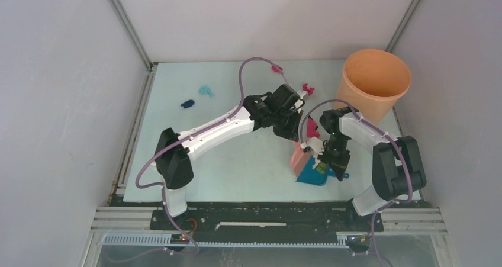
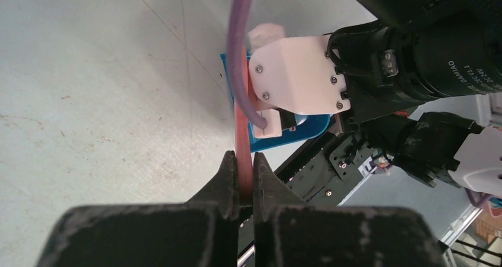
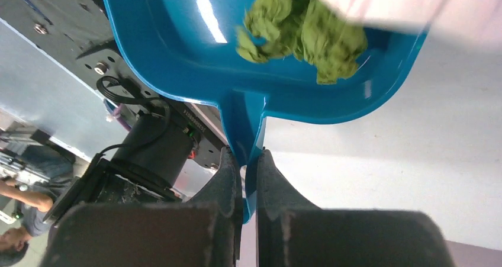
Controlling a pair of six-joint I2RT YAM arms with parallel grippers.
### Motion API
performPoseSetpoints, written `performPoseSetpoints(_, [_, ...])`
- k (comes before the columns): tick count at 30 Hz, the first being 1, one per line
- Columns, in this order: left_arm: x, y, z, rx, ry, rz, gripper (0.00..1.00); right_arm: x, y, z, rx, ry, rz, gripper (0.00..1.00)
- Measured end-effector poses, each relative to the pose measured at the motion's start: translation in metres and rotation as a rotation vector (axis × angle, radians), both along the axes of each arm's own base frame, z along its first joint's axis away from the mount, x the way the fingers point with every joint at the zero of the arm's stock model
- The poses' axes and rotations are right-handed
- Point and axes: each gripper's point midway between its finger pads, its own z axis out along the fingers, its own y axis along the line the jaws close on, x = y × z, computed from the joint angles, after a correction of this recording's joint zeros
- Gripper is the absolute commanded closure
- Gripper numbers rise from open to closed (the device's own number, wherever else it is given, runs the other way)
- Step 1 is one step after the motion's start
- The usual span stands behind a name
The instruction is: Sweep away the paper scraps from the table
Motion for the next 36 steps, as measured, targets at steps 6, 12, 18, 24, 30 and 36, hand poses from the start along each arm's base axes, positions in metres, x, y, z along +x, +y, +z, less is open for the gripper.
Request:
performPoseSetpoints(6, [0.011,0.008,0.022,-0.031,-0.026,0.040,1.00,0.007,-0.009,0.005,0.044,-0.031,-0.135,1.00])
performPoseSetpoints(12, [0.043,0.014,0.072,-0.025,-0.204,0.091,1.00,0.011,-0.034,0.010,0.058,-0.064,-0.306,1.00])
performPoseSetpoints(18, [0.096,0.006,0.096,0.024,-0.432,0.084,1.00,0.008,-0.054,0.014,0.059,-0.086,-0.422,1.00])
performPoseSetpoints(24, [0.143,-0.019,0.049,0.172,-0.564,-0.046,1.00,0.007,-0.060,0.014,0.048,-0.088,-0.481,1.00])
performPoseSetpoints(30, [0.158,-0.031,-0.011,0.289,-0.588,-0.189,1.00,0.010,-0.060,0.012,0.030,-0.091,-0.518,1.00])
performPoseSetpoints(36, [0.154,-0.057,-0.001,0.177,-0.608,-0.265,1.00,0.014,-0.057,0.001,-0.012,-0.061,-0.532,1.00])
